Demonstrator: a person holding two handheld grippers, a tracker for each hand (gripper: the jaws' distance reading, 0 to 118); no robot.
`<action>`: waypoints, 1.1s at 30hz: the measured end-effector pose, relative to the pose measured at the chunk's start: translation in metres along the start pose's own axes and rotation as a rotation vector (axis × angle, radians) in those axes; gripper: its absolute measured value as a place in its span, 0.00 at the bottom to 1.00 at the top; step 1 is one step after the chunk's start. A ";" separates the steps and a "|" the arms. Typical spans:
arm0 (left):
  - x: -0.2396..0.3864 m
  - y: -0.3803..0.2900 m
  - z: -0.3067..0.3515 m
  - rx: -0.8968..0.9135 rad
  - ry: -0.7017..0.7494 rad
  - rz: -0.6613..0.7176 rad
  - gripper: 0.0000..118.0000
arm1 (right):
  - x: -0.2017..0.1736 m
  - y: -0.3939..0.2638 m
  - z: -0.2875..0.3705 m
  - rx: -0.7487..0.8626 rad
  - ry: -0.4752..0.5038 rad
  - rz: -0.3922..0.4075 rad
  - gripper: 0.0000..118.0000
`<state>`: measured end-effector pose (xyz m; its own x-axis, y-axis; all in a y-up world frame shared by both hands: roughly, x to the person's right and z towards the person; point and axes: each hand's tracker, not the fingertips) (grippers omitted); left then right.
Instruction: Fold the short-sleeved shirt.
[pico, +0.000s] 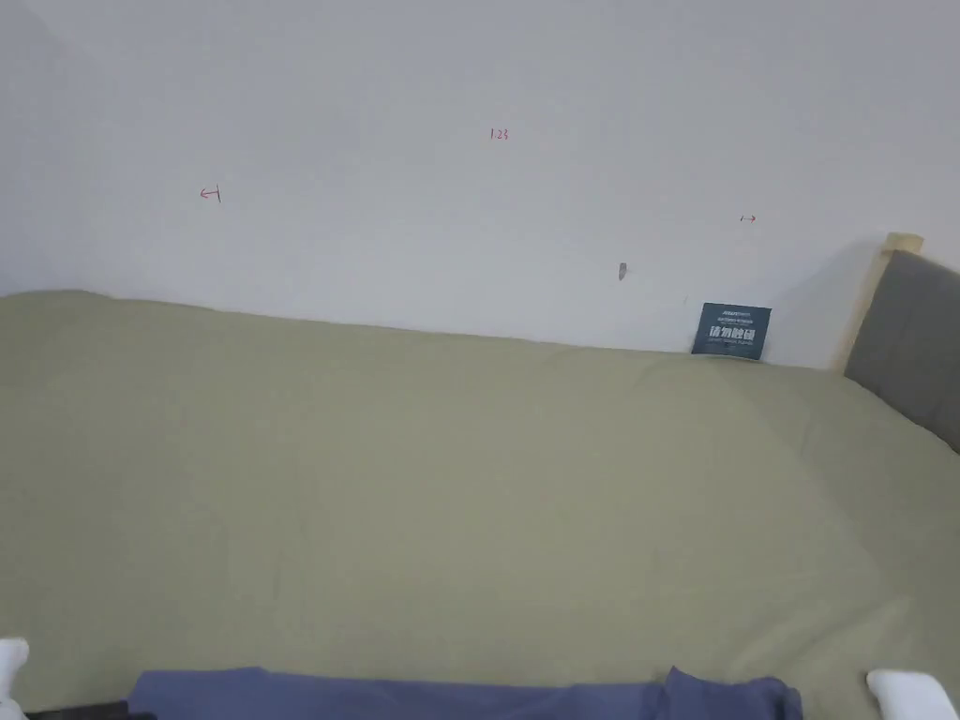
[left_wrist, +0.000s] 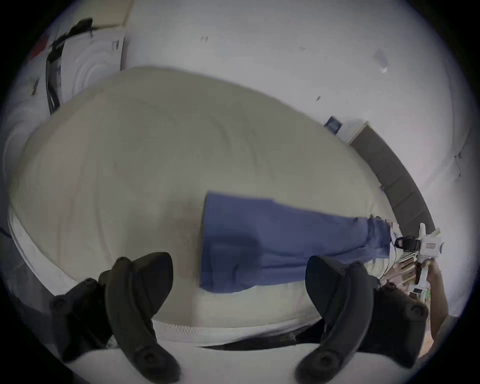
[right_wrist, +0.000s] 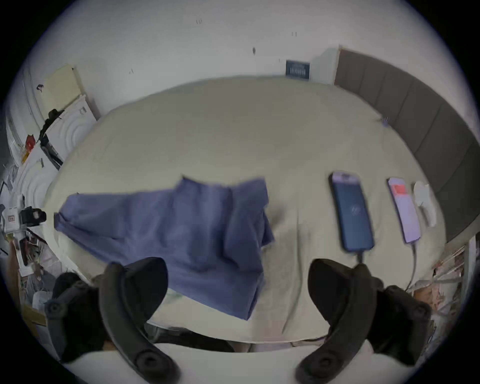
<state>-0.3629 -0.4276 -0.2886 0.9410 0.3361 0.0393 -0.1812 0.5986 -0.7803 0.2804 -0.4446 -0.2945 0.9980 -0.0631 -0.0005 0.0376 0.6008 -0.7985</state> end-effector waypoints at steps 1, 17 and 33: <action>0.011 0.008 0.010 0.043 0.038 -0.046 0.92 | -0.005 0.010 0.010 0.028 -0.016 -0.009 0.93; 0.078 0.019 -0.010 0.171 -0.008 -0.116 0.00 | -0.098 0.006 0.017 0.153 -0.070 0.020 0.00; -0.134 0.031 -0.058 -0.181 -0.573 0.307 0.98 | -0.123 0.006 0.012 0.105 0.130 0.076 0.00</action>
<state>-0.4780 -0.4964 -0.3545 0.5449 0.8342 0.0853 -0.3185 0.3000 -0.8992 0.1587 -0.4233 -0.2922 0.9835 -0.1123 -0.1419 -0.0263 0.6871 -0.7261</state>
